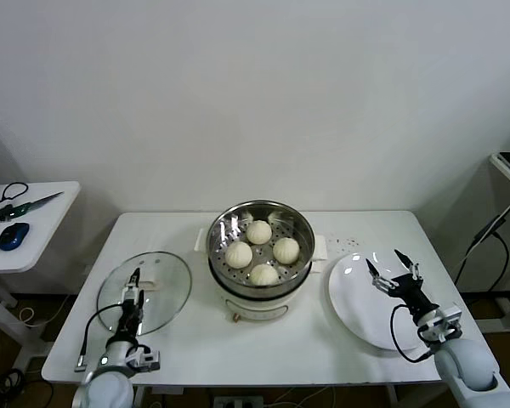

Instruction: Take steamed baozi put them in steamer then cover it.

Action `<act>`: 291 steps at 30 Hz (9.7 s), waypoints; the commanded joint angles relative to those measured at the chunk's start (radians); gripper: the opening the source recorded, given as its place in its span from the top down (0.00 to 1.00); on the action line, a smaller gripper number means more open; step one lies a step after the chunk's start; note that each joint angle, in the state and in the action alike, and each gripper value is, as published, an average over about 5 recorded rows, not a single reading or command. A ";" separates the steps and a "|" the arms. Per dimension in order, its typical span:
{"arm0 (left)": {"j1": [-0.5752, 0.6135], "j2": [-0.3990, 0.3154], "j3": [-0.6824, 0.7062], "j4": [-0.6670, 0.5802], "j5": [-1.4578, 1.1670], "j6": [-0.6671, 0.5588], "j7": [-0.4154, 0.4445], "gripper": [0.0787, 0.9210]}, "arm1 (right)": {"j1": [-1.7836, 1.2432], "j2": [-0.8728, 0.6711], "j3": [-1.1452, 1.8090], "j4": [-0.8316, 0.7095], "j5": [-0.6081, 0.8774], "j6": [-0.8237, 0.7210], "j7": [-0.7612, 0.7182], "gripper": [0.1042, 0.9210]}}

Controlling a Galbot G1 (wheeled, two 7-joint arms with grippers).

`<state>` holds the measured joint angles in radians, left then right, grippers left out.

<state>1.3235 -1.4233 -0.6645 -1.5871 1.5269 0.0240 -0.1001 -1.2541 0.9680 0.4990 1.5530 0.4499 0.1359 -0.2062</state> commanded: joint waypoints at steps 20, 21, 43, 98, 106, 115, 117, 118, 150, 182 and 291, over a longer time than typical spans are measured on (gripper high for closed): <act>-0.236 0.027 0.015 0.292 -0.071 0.011 -0.091 0.12 | -0.027 0.046 0.003 -0.035 -0.112 0.023 -0.032 0.12; -0.236 0.028 0.015 0.295 -0.073 0.008 -0.088 0.13 | -0.027 0.048 0.002 -0.036 -0.116 0.024 -0.032 0.12; -0.181 0.047 0.028 0.214 -0.132 -0.003 -0.072 0.85 | -0.015 0.079 0.007 -0.067 -0.149 0.041 -0.042 0.12; -0.456 -0.052 0.856 -0.267 0.108 0.761 0.491 0.91 | 0.078 0.074 0.018 -0.223 -0.186 0.093 -0.053 0.12; -0.462 -0.173 0.821 -0.127 0.105 0.761 0.404 0.91 | 0.068 0.077 0.031 -0.228 -0.189 0.101 -0.058 0.12; -0.459 -0.192 0.788 -0.057 0.085 0.761 0.365 0.91 | 0.064 0.081 0.038 -0.232 -0.197 0.106 -0.061 0.12; -0.457 -0.193 0.783 -0.052 0.081 0.761 0.362 0.91 | 0.064 0.084 0.038 -0.233 -0.201 0.107 -0.061 0.12; -0.458 -0.192 0.782 -0.050 0.080 0.761 0.361 0.91 | 0.064 0.085 0.038 -0.233 -0.203 0.107 -0.061 0.12; -0.474 -0.178 0.788 -0.016 0.083 0.761 0.385 0.91 | 0.064 0.101 0.048 -0.251 -0.225 0.121 -0.074 0.12; -0.477 -0.155 0.797 0.001 0.097 0.761 0.395 0.91 | 0.065 0.112 0.058 -0.259 -0.233 0.127 -0.086 0.12; 0.238 -0.030 0.010 -0.430 -1.502 -0.046 0.032 0.12 | -0.046 0.127 0.108 -0.006 -0.152 -0.007 -0.043 0.12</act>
<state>1.5641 -1.4534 -0.6524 -2.0306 0.0372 -0.0104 -0.0742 -1.2900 1.0954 0.5993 1.5414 0.2902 0.1278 -0.2468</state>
